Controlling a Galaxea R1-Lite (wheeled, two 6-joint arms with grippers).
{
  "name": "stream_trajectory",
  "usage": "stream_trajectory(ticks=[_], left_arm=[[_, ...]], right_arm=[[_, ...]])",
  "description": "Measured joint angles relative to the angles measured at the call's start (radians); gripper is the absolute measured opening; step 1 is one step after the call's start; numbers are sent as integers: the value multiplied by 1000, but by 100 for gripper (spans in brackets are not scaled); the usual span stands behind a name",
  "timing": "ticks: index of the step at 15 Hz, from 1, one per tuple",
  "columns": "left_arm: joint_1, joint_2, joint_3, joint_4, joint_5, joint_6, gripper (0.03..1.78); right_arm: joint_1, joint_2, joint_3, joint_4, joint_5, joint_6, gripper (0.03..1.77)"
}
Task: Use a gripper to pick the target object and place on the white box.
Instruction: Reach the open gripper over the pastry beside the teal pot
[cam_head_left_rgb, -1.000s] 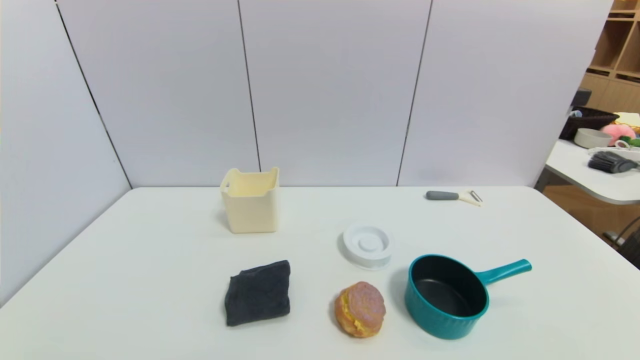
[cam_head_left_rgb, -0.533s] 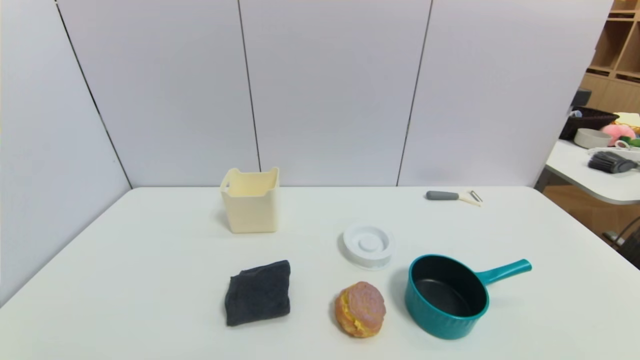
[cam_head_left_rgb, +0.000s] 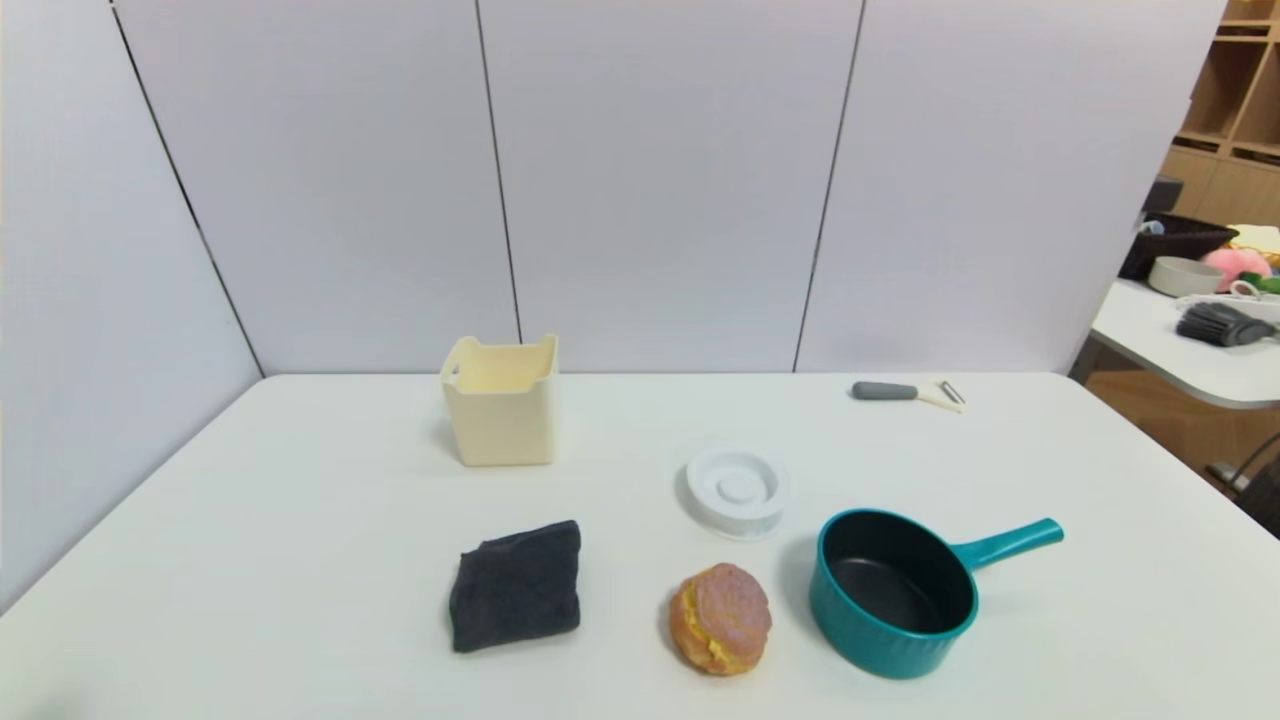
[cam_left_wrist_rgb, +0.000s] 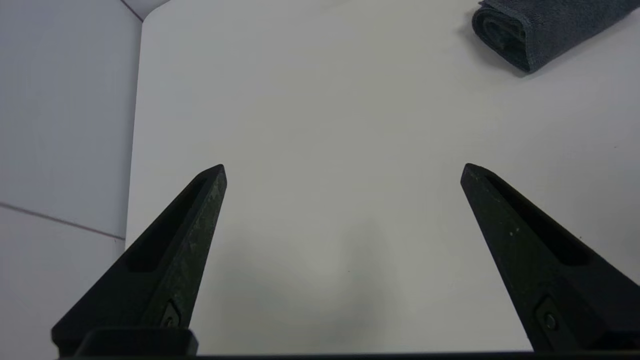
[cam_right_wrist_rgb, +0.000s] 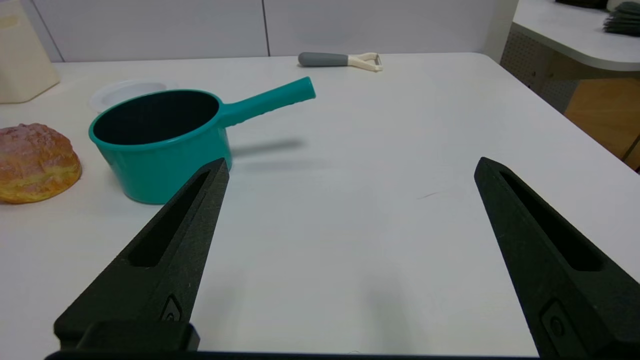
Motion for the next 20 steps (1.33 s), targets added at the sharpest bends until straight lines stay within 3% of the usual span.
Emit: stream_trajectory(ticks=[4,6,16,20], left_arm=[[-75,332,-247,86,-46,249,169],[-152,480,-327,115,-54,313,169],[-569,1014,-726,134,-64,331,169],[-676,1165,-888,133,-120,322,169]], right_arm=[[0,0,0,0,0,0,170],[0,0,0,0,0,0,170],[0,0,0,0,0,0,170],[0,0,0,0,0,0,170]])
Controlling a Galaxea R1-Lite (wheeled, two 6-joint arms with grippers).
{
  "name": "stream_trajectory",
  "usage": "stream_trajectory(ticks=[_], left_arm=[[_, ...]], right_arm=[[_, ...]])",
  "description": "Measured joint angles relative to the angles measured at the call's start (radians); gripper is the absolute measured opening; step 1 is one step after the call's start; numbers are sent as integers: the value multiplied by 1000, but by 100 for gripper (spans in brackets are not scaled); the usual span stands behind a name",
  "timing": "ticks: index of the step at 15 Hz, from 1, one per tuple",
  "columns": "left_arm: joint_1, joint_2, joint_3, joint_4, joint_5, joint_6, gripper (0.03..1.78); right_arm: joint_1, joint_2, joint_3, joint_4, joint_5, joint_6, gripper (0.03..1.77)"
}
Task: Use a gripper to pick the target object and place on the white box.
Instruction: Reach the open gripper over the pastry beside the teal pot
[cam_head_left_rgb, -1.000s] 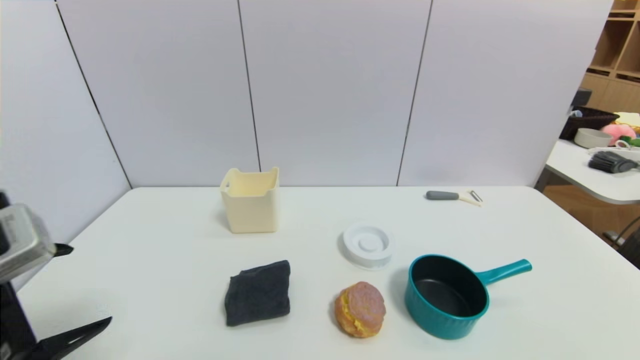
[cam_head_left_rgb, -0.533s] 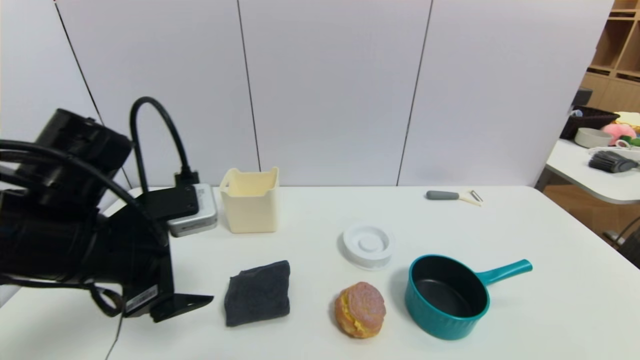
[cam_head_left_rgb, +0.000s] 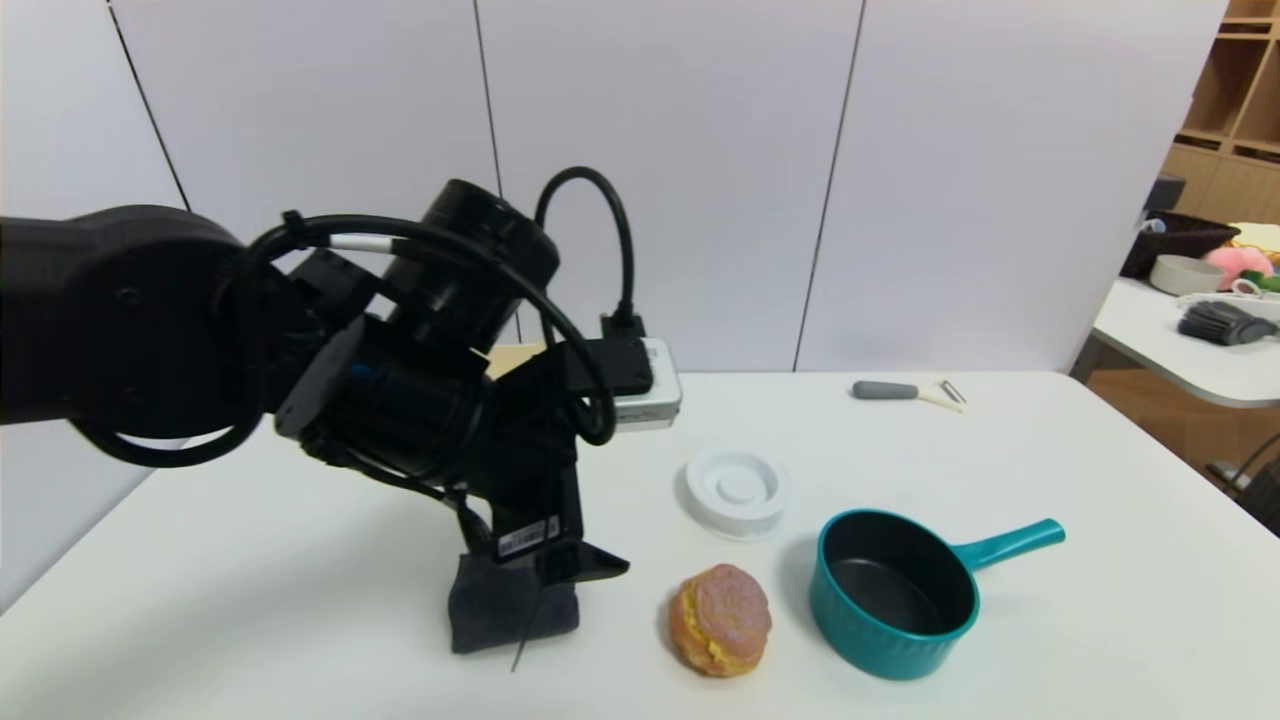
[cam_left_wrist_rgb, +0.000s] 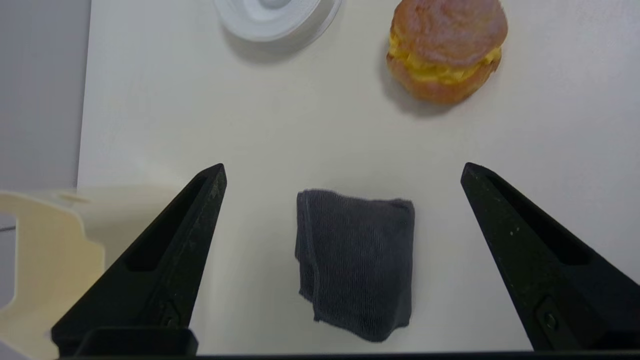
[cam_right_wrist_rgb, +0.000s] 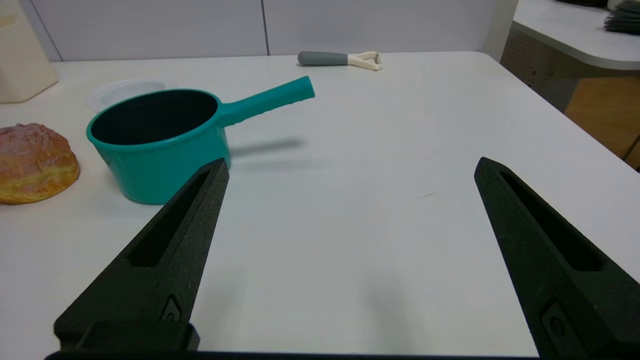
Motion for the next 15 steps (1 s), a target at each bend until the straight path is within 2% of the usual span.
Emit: stream_trajectory(ticks=[6,11,15], left_arm=[[-147,186,-205,6,-113,2,169],[-235,324,-323,7,-141,8,169],[-273,409,-381,7,-163,13,169]], right_arm=[[0,0,0,0,0,0,170],[0,0,0,0,0,0,170],[0,0,0,0,0,0,170]])
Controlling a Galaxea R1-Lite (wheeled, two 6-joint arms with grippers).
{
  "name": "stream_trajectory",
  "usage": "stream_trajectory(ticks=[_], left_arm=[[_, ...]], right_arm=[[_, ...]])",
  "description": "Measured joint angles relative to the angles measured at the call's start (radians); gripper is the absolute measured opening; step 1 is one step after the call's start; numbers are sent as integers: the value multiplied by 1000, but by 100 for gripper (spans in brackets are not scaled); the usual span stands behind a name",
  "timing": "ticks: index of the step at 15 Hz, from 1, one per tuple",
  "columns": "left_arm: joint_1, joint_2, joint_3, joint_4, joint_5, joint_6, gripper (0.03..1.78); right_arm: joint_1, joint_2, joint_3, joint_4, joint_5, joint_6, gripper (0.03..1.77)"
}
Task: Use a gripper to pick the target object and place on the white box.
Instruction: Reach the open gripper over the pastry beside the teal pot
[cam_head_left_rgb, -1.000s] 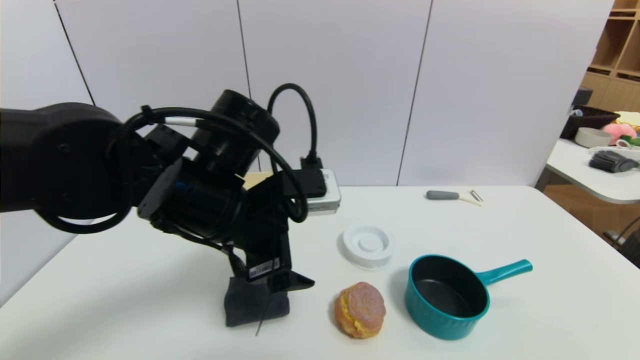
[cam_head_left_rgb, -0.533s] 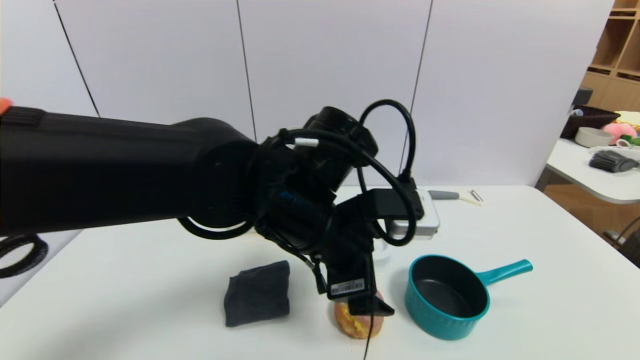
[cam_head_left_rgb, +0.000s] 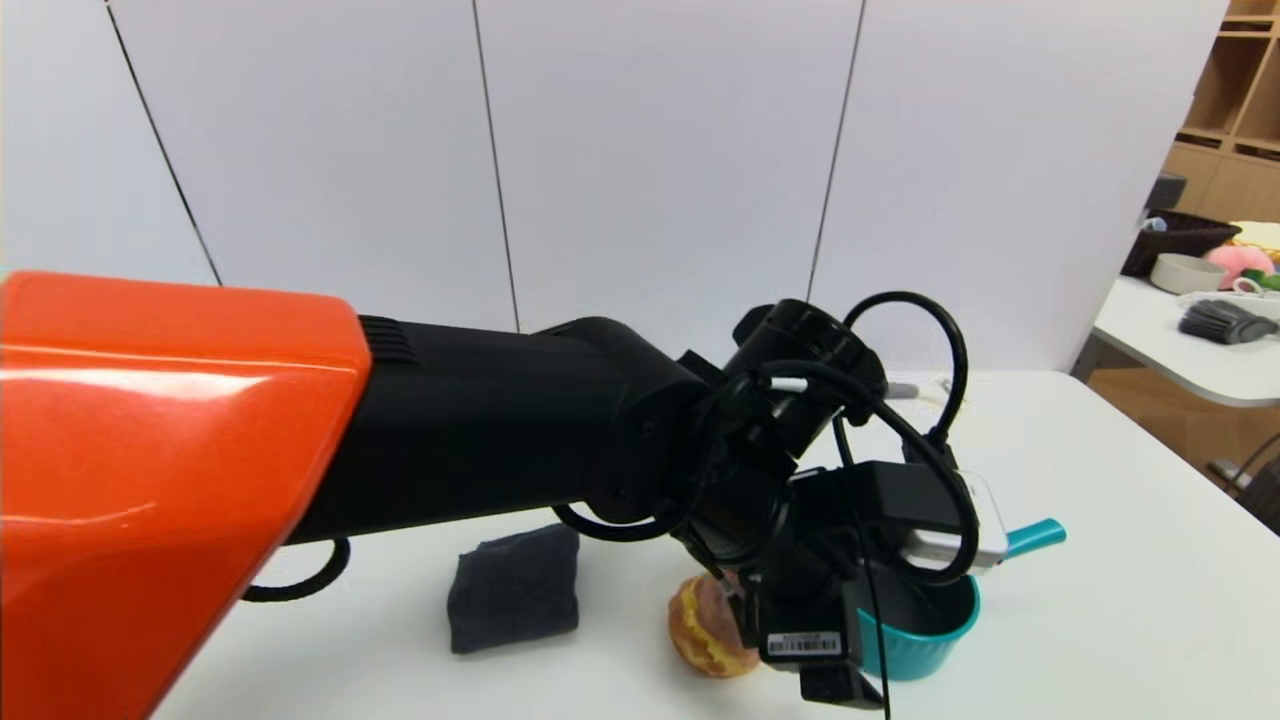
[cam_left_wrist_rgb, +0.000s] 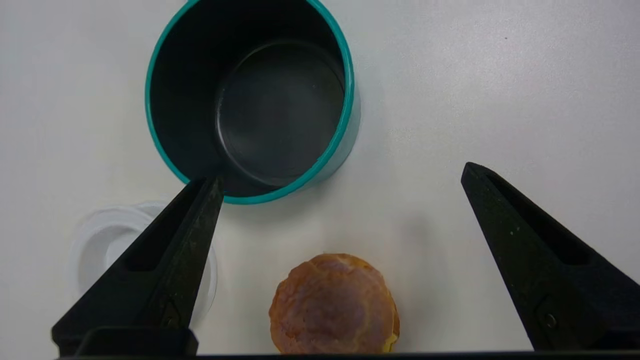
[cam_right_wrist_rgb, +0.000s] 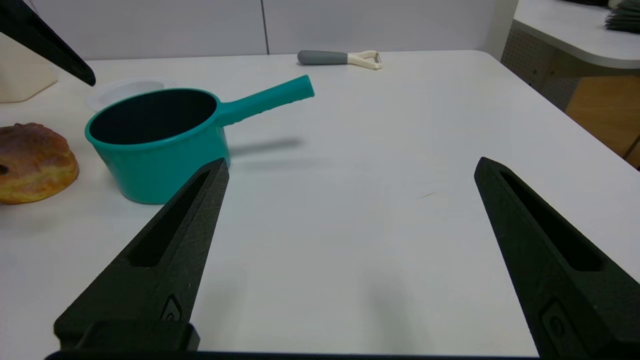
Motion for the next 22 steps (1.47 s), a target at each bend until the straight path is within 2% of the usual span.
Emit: stream_trajectory(ticks=[11,22], left_arm=[[-27,149,-114,59,-20,3,169],[-30,186,-138,60,-22,6,169]], right_arm=[[0,0,0,0,0,0,170],[0,0,0,0,0,0,170]])
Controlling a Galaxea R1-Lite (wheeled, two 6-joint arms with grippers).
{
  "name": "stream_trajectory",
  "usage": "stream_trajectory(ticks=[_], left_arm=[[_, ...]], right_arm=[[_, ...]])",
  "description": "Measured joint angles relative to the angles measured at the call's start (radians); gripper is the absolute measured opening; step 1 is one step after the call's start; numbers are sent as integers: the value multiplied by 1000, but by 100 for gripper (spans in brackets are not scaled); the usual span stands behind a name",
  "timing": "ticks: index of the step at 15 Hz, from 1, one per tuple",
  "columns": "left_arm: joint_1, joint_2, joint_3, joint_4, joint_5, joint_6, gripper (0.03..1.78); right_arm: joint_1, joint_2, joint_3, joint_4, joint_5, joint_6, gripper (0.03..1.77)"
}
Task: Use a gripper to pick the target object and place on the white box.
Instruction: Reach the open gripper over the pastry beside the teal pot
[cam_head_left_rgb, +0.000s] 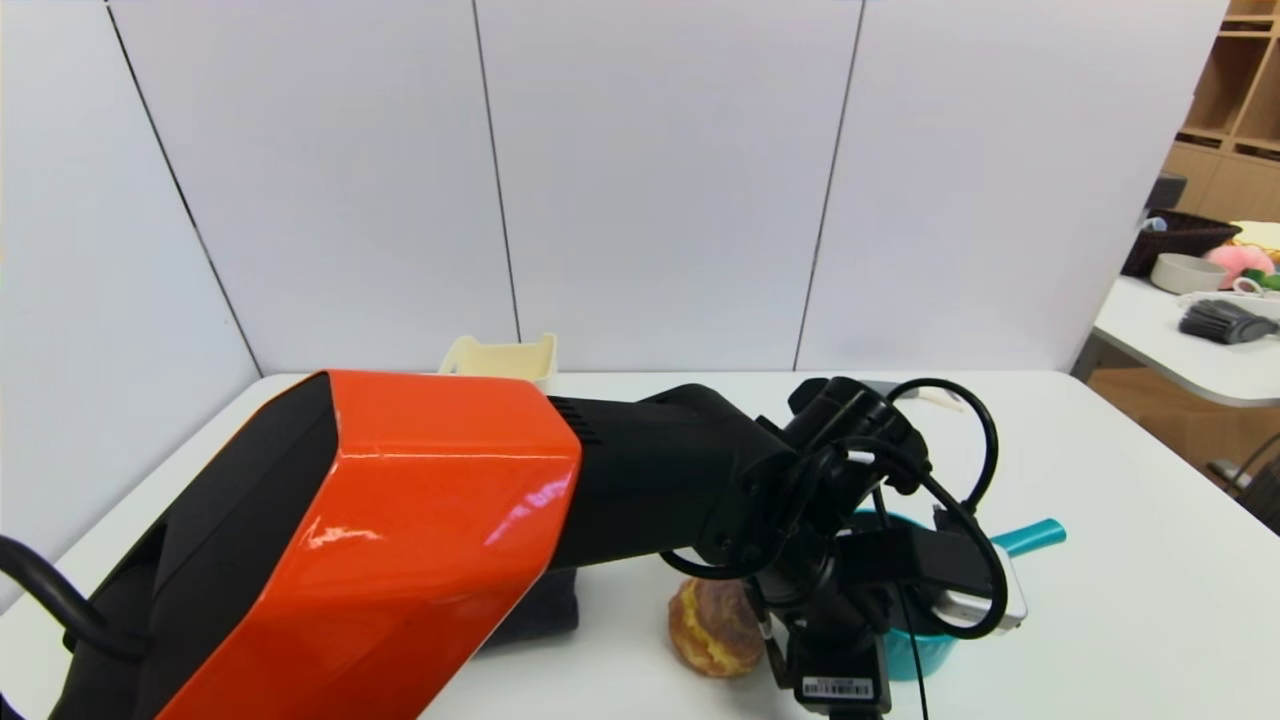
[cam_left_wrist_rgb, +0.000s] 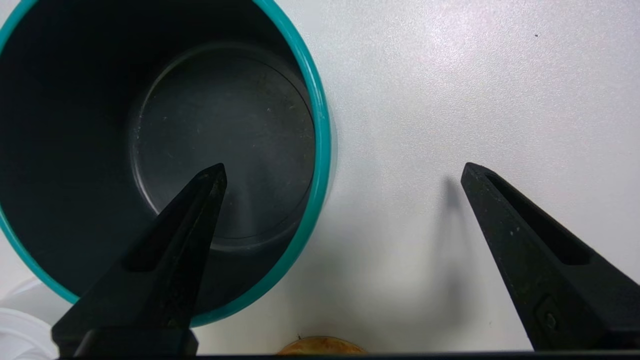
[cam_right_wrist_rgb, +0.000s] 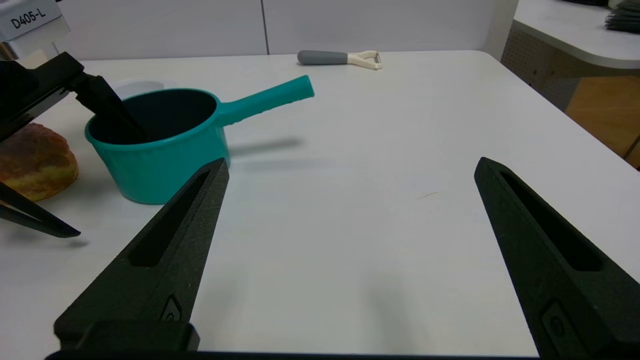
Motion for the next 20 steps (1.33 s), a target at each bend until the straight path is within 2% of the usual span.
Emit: stream_trajectory(ticks=[2,8,13,20], left_arm=[[-2,-1,-4,15,0,10,169],[0,0,-71,153,6,168,169],[14,9,-74,157,6,249,169],[21,10,-75,157,7,260,169]], right_arm=[[0,0,0,0,0,0,170],[0,0,0,0,0,0,170],[0,0,0,0,0,0,170],[0,0,0,0,0,0,170]])
